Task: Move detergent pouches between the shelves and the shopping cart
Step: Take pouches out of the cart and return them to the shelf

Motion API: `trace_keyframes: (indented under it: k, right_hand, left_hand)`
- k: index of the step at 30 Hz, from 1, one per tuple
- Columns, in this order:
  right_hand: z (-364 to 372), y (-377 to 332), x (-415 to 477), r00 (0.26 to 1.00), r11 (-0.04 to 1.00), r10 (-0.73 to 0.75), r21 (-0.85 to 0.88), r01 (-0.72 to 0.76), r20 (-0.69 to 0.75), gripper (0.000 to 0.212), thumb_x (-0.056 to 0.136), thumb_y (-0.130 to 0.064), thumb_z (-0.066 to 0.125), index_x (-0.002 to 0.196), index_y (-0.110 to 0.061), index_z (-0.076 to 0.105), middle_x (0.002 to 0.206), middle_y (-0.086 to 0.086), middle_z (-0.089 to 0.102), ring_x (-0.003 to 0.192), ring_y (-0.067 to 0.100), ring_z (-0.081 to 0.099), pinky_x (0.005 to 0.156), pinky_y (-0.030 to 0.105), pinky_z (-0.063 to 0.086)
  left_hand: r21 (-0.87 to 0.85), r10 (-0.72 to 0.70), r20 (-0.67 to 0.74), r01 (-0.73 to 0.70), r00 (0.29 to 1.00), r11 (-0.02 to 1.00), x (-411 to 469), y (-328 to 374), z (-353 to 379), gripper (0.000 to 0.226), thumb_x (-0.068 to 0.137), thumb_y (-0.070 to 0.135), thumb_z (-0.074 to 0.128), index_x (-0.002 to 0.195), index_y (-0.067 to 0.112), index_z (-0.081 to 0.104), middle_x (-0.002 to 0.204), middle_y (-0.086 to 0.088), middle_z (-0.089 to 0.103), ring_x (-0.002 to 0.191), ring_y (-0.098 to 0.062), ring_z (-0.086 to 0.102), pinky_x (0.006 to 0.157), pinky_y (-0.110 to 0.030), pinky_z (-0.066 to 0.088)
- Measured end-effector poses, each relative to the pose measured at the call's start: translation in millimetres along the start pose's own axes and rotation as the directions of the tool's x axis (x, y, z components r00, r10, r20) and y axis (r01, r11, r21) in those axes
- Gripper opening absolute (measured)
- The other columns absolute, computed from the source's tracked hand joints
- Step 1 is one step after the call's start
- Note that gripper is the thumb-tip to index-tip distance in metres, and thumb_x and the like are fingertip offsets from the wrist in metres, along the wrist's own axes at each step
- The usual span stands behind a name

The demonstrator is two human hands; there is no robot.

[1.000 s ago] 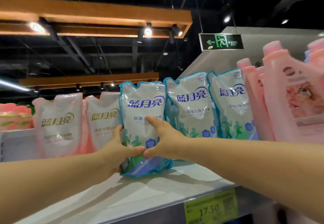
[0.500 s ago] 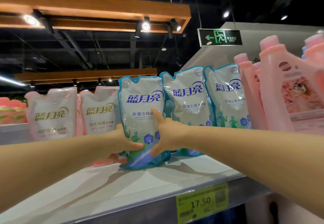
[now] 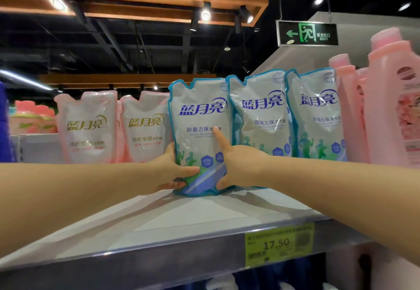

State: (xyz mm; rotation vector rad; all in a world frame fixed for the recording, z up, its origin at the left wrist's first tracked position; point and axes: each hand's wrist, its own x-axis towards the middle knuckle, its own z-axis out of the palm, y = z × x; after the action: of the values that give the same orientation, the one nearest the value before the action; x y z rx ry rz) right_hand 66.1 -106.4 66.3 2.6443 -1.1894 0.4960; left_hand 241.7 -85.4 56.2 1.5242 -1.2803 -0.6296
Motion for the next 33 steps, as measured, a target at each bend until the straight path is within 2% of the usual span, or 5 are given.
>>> trace_keyframes:
  k: [11,17,21,26,33]
  right_hand:
    - [6.3,0.2,2.2,0.997,0.994,0.057,-0.092,-0.052,0.051,0.118,0.085,-0.026,0.067,0.138,-0.021,-0.037,0.106,0.016,0.063,0.093,0.031,0.062,0.086,0.043,0.051]
    - [-1.1,2.7,-6.4,0.999,0.996,0.018,-0.09,-0.014,0.043,0.108,0.088,-0.027,0.064,0.144,-0.018,-0.028,0.111,0.016,0.062,0.09,0.029,0.057,0.079,0.038,0.048]
    - [-13.6,8.8,-28.7,1.0,1.0,0.014,-0.023,-0.013,0.025,0.091,0.087,-0.029,0.064,0.151,-0.015,0.0,0.125,0.014,0.055,0.109,0.033,0.055,0.084,0.039,0.047]
    - [-23.7,18.6,-84.3,0.959,0.996,0.084,0.051,-0.073,-0.269,0.032,0.093,-0.024,0.049,0.122,-0.013,0.054,0.114,0.009,0.063,0.103,0.031,0.057,0.085,0.037,0.046]
    - [-47.9,25.4,-159.1,0.934,0.99,0.121,0.116,-0.087,-0.336,0.025,0.093,-0.031,0.045,0.098,-0.02,0.068,0.105,0.0,0.068,0.1,0.025,0.059,0.083,0.034,0.031]
  left_hand:
    - [0.308,0.014,-0.026,-0.005,1.0,0.951,-7.9,0.9,3.2,0.099,0.074,0.015,0.077,0.146,0.026,0.009,0.131,-0.002,0.046,0.112,-0.02,0.05,0.09,-0.03,0.05]
    - [0.135,-0.151,0.009,0.149,0.988,0.98,-9.7,13.2,4.5,0.098,0.069,0.001,0.078,0.141,0.029,0.019,0.132,-0.002,0.041,0.116,-0.027,0.049,0.08,-0.043,0.056]
    - [0.311,-0.131,-0.134,0.167,0.982,0.936,-35.6,24.6,10.0,0.076,0.075,0.017,0.077,0.134,0.012,0.03,0.126,-0.01,0.05,0.107,-0.028,0.053,0.087,-0.04,0.05]
    - [0.58,0.105,-0.22,0.044,0.97,0.813,-96.1,53.5,12.8,0.071,0.084,0.029,0.067,0.141,0.01,0.031,0.138,-0.01,0.045,0.12,-0.026,0.048,0.096,-0.035,0.042]
    - [0.626,0.305,-0.183,-0.129,0.935,0.769,-190.6,78.1,30.8,0.031,0.091,0.023,0.058,0.12,0.013,0.057,0.123,-0.006,0.059,0.094,-0.013,0.05,0.072,-0.018,0.041]
